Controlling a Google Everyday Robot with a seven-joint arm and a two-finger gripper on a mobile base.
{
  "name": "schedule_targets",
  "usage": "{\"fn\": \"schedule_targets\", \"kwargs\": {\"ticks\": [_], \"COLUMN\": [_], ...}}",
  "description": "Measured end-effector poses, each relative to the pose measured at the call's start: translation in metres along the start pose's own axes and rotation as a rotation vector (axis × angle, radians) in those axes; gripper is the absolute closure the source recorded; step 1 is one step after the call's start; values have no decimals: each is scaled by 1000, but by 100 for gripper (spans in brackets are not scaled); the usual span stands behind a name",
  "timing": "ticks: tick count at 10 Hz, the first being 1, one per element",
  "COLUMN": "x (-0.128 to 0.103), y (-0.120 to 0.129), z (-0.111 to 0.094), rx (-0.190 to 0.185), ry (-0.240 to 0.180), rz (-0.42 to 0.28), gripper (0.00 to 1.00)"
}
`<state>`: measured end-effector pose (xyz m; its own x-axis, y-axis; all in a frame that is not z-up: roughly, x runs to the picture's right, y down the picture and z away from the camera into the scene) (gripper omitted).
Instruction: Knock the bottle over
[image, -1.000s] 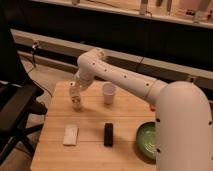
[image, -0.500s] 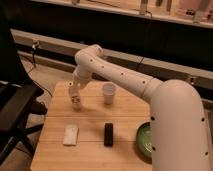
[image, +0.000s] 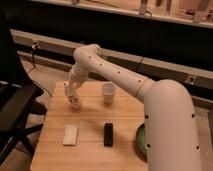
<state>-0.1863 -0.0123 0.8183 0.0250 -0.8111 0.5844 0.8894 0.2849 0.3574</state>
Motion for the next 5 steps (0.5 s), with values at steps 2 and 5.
{"fn": "schedule_targets", "kwargs": {"ticks": [2, 5], "x": [-8, -11], "y": [-20, -18], "z": [10, 8], "rx": [19, 11], "ry": [19, 115], "rz": [-111, -147], "gripper": [85, 89]}}
